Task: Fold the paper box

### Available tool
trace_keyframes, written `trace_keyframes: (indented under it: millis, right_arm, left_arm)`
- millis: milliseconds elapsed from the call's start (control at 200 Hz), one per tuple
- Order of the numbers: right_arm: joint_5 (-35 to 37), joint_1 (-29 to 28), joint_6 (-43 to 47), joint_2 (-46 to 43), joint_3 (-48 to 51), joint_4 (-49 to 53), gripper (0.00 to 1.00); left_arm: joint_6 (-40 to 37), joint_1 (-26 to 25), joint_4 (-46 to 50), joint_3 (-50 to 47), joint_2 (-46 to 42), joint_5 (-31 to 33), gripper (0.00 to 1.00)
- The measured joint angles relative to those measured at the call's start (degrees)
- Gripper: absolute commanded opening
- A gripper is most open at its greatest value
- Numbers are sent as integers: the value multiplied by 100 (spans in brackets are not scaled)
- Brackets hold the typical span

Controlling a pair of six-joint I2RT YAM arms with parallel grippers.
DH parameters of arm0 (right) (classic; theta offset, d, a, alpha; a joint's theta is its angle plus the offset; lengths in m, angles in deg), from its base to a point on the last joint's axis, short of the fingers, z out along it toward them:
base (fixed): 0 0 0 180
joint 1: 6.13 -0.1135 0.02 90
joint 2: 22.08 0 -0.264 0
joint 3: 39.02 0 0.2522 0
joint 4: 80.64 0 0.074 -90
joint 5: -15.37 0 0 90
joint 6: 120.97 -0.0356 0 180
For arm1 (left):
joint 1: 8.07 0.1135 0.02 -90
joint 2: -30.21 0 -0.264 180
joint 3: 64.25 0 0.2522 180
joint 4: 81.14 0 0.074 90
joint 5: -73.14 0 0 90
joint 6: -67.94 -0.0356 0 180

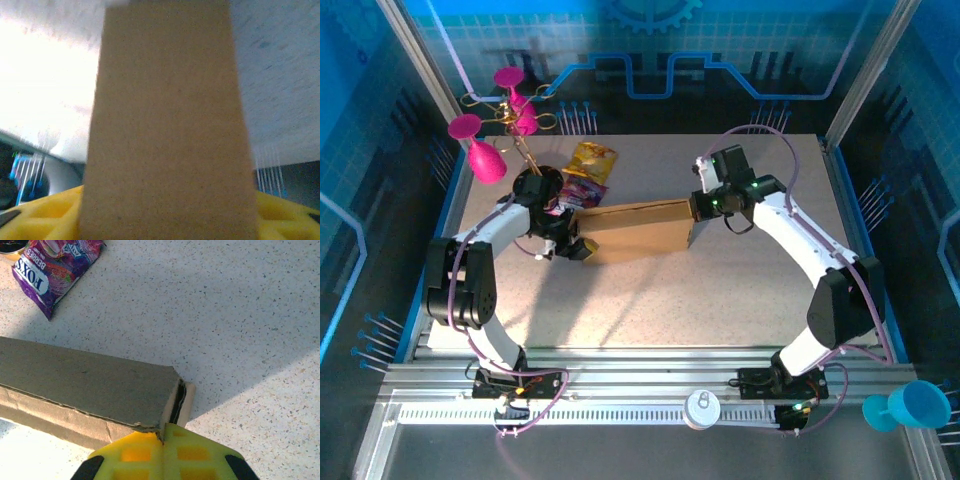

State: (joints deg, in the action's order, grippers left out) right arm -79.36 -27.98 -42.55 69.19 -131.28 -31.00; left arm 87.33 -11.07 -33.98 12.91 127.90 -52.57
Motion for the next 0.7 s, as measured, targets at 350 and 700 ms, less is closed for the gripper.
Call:
trace_keyframes:
  millis: [350,700]
  right_arm:
    - [138,-103,0,168,-192,85,0]
    - [177,-103,2,476,-623,354,0]
  left_arm:
    - [-756,323,-131,-372,-372,535,96]
    - [-2153,457,800,-131,-1244,1311,76]
